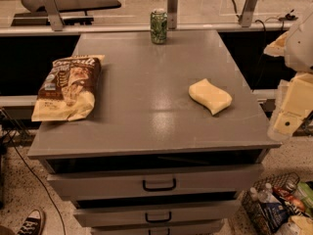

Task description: Move brown chip bag near green can

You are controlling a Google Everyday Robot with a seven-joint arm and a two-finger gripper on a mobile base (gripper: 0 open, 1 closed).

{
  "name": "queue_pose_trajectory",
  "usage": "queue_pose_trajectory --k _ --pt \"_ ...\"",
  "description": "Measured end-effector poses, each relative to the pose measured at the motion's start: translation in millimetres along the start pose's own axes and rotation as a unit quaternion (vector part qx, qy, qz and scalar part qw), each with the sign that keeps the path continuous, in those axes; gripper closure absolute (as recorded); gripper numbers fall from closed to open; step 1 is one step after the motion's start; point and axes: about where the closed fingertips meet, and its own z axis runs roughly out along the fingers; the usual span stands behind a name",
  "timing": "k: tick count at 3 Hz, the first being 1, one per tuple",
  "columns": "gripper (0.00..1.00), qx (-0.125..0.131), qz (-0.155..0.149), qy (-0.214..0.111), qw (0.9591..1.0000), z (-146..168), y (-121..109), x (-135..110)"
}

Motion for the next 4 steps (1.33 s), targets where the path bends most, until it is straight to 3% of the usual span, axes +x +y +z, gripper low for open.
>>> queue_pose_trajectory --k 1,2,3,4 --pt "0.0 0.0 0.0 0.0 1.0 0.0 0.0 0.0" --pt "0.0 0.001 -0.002 -0.036 0.9994 16.7 -14.0 -32.8" --pt "0.0 -0.01 -0.002 -0.099 0.995 50.0 -35.1 -98.0" --pt "0.0 -0.047 0.022 -0.166 0.9847 87.8 -44.5 -167.0"
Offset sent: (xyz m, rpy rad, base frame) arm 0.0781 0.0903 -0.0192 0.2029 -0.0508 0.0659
